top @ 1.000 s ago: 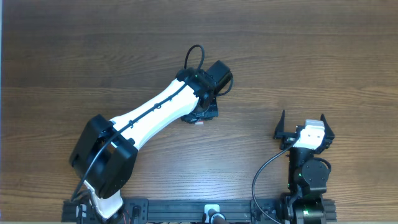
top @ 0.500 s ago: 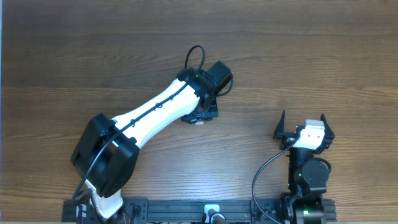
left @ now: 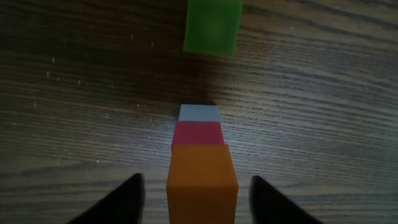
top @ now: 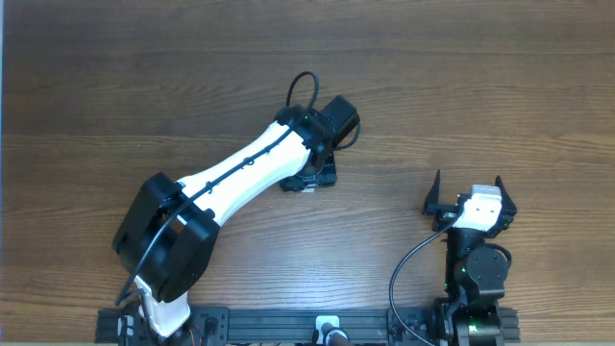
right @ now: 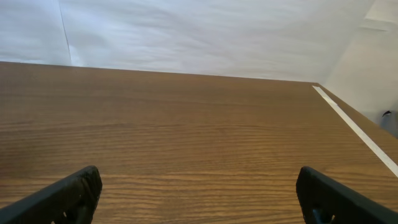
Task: Stack Cubes
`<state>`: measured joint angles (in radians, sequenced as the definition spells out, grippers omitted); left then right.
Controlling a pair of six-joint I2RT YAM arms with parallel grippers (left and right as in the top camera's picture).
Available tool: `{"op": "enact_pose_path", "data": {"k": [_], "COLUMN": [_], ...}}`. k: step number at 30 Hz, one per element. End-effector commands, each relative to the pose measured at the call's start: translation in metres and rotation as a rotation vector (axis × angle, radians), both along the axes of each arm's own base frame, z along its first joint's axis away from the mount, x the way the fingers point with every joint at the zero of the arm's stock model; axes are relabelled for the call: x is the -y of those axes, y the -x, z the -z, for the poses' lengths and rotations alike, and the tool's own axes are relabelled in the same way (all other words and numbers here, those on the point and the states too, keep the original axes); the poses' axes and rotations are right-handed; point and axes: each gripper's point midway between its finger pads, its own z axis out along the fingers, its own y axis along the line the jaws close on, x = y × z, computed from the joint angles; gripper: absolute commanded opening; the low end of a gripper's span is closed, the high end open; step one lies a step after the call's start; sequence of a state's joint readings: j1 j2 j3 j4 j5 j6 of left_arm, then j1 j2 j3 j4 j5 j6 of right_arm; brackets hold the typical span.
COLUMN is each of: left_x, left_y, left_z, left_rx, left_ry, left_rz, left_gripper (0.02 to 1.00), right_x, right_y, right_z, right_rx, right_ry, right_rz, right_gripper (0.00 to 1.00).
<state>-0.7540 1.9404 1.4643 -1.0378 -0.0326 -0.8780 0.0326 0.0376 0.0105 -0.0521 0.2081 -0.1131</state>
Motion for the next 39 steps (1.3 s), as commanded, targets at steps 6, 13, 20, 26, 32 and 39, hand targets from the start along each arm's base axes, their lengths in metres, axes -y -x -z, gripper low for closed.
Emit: {"op": "enact_pose_path", "data": {"k": [6, 13, 20, 26, 32, 39], "left_x": [-0.011, -0.051, -0.125, -0.193, -0.229, -0.248], "left_y": [-0.079, -0.170, -0.192, -0.146, -0.041, 0.028], "left_z": [-0.022, -0.082, -0.180, -0.248, -0.301, -0.282], "left_rx": [0.306, 0.616, 0.833, 1.051, 1.361, 1.511], "left_ry": [0.009, 0.112, 0.204, 0.250, 0.188, 0.085], "left_rz": [-0.097, -0.215, -0.249, -0.249, -0.141, -0.063], "left_gripper": [0.998, 0.993, 0.996, 0.993, 0.985, 0.989], "right_x": [-0.003, -0.003, -0.003, -0.003, -0.003, -0.003], "right_y": [0.000, 0.000, 0.000, 0.000, 0.000, 0.000], "right_z": [0.002, 0.002, 0.002, 0.002, 0.002, 0.002], "right_rx": [-0.005, -0.005, -0.005, -0.005, -0.005, -0.005], "right_ry": [0.004, 0.004, 0.004, 0.004, 0.004, 0.004], "right_rz": [-0.014, -0.014, -0.014, -0.014, -0.014, -0.014], "right_gripper": [0.991, 0.993, 0.993, 0.991, 0.991, 0.991]}}
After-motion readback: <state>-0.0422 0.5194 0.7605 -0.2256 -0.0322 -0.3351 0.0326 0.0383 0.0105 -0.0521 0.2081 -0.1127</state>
